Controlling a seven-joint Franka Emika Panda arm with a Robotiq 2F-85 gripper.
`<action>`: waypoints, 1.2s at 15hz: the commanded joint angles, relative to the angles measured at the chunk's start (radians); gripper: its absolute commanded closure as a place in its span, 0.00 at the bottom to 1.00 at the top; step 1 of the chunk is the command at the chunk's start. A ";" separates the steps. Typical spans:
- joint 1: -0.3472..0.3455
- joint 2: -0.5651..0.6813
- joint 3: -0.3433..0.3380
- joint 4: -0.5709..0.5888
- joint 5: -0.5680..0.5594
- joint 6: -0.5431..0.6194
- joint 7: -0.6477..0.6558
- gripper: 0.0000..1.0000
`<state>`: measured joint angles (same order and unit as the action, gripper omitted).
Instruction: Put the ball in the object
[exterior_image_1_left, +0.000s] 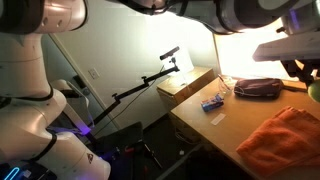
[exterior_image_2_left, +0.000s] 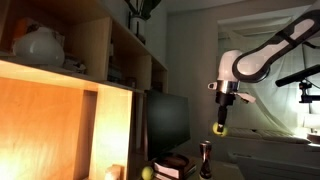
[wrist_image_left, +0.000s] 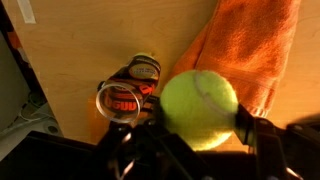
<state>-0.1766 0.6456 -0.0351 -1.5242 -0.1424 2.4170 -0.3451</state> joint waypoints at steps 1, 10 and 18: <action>0.002 0.036 -0.008 0.076 0.004 -0.042 0.008 0.58; -0.002 0.186 -0.012 0.329 0.000 -0.126 0.000 0.58; 0.001 0.364 -0.047 0.618 0.000 -0.270 0.080 0.58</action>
<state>-0.1839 0.9275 -0.0502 -1.0608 -0.1429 2.2238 -0.3283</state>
